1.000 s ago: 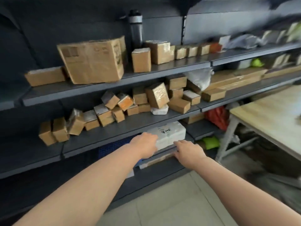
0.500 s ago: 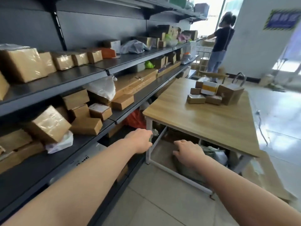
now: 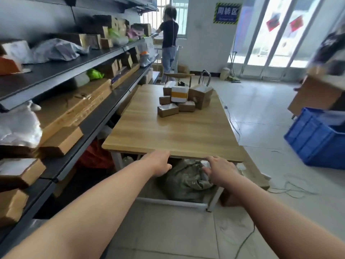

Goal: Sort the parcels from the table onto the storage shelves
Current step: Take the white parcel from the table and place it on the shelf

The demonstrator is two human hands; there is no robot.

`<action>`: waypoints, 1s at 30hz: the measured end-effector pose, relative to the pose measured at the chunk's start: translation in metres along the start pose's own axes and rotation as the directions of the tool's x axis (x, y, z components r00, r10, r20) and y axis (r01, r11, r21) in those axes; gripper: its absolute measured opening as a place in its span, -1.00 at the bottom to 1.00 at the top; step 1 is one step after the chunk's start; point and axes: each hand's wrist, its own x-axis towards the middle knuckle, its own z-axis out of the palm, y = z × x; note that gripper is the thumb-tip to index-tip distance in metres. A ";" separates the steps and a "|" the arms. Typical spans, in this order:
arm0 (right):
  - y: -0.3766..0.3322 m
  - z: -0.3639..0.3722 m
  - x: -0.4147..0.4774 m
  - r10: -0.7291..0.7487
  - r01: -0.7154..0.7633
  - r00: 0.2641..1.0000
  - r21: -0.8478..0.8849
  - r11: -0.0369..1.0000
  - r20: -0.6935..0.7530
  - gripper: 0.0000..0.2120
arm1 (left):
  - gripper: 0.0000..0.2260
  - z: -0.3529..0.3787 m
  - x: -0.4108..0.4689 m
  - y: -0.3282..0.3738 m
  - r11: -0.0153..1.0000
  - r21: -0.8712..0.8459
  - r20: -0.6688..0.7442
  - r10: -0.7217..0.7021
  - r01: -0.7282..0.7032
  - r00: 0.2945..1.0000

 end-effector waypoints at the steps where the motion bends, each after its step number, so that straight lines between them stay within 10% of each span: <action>1: 0.008 0.000 0.007 0.019 -0.019 1.000 0.010 1.000 -0.001 -0.57 | -0.52 -0.001 0.012 0.008 1.000 0.013 0.012 0.024 -0.024 1.000; 30: 0.173 -0.051 0.319 -0.051 0.033 0.995 0.203 0.979 0.085 -0.52 | -0.49 -0.063 0.336 0.097 0.987 0.080 -0.007 -0.137 0.137 0.991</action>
